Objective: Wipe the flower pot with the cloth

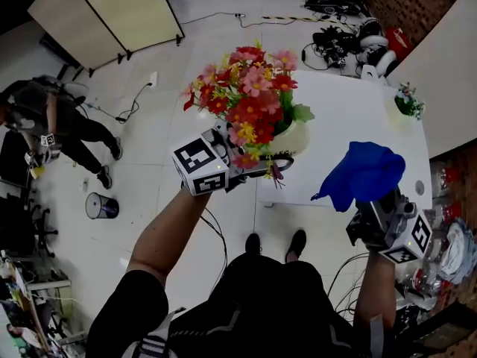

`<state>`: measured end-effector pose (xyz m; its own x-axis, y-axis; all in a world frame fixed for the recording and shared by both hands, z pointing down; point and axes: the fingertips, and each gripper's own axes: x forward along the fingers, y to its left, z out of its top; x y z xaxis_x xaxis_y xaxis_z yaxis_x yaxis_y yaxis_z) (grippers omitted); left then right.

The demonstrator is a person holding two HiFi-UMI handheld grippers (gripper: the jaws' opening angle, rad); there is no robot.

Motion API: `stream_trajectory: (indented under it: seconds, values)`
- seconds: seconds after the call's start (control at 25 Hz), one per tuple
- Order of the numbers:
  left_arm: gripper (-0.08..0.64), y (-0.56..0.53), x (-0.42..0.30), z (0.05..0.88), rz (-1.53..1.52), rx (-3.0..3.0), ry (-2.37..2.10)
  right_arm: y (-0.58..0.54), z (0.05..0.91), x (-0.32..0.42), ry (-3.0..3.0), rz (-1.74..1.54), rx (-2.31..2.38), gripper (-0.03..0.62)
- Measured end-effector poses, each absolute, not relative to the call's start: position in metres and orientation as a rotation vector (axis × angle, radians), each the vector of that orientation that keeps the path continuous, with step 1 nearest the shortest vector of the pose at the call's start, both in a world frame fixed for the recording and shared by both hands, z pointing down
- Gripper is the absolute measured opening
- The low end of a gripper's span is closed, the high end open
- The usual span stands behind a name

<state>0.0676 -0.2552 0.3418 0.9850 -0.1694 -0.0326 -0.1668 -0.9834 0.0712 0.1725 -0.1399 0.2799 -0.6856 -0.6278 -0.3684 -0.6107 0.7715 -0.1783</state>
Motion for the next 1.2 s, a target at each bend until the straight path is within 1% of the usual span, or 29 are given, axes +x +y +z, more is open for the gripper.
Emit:
stream_trajectory:
  seconds: [0.2,0.32,0.6,0.8,1.2]
  values:
    - [0.568,-0.257,0.064,0.411,-0.019,3.040,-0.223,-0.140,0.328,0.172,2.573,-0.166,-1.039,0.064]
    - [0.569,-0.259,0.075,0.457,0.078,3.029,-0.211,-0.143,0.353,0.178,2.560,-0.234,-1.055,0.064]
    - [0.569,-0.250,0.082,0.549,0.142,2.989,-0.094,-0.145,0.408,0.182,2.546,-0.307,-1.120,0.064]
    - [0.568,-0.244,0.093,0.616,0.206,3.016,-0.077,-0.137,0.465,0.198,2.544,-0.357,-1.192,0.064]
    - [0.569,-0.241,0.095,0.664,0.282,3.077,-0.040,-0.150,0.512,0.190,2.542,-0.424,-1.207,0.064]
